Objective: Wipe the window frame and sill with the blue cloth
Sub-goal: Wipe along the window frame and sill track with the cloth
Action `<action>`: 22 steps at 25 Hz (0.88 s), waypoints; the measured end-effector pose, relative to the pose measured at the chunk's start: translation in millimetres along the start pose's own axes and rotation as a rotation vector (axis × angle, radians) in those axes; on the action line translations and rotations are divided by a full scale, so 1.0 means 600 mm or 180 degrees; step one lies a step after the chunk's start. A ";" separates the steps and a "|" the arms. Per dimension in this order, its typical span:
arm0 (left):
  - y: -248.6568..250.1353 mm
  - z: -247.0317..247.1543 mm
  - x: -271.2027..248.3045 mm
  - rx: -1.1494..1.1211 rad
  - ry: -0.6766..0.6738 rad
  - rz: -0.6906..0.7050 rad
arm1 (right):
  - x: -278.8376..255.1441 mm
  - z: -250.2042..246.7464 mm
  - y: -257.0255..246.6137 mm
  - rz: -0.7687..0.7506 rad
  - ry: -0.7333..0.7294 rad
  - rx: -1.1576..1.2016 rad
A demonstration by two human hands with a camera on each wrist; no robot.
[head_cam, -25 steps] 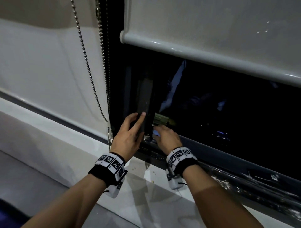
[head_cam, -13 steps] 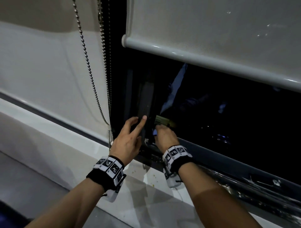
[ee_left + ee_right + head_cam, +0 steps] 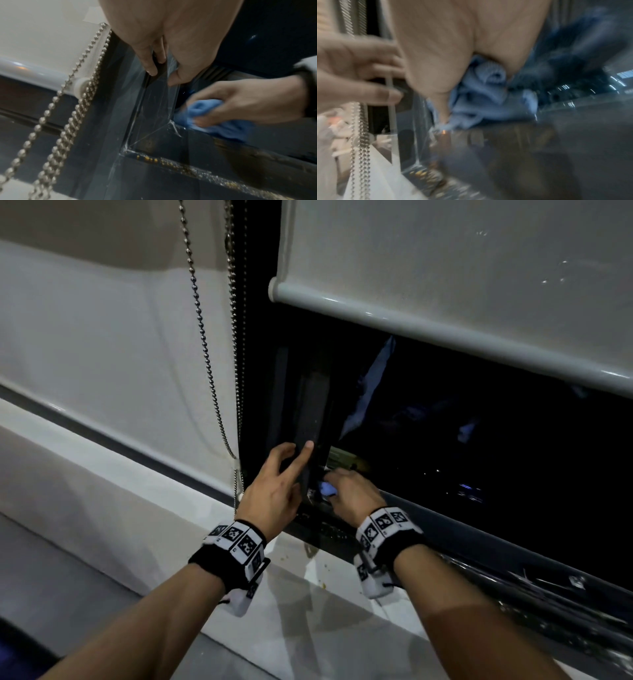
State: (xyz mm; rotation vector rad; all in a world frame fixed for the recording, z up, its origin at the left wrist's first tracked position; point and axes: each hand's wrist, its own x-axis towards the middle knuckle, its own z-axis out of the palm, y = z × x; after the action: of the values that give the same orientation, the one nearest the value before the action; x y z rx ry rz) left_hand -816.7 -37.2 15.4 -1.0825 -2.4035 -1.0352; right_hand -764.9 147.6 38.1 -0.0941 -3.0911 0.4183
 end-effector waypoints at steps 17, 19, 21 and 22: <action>0.002 0.008 0.016 -0.0211 0.0543 0.0108 | 0.005 0.003 0.032 0.0627 0.0396 -0.0345; 0.006 0.011 0.025 -0.0307 0.0653 0.0131 | 0.010 0.023 -0.002 0.0322 0.0322 -0.0212; 0.007 0.014 0.031 -0.0360 0.0661 0.0084 | -0.012 0.008 0.010 -0.0091 0.0119 0.0050; 0.007 0.015 0.032 -0.0360 0.0642 0.0063 | -0.024 -0.002 0.026 -0.0257 -0.0019 0.0143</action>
State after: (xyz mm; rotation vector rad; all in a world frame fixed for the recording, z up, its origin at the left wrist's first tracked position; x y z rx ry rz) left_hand -826.3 -19.0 21.5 -0.9840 -2.1944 -1.2239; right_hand -749.7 162.3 34.9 0.0328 -3.0761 0.4854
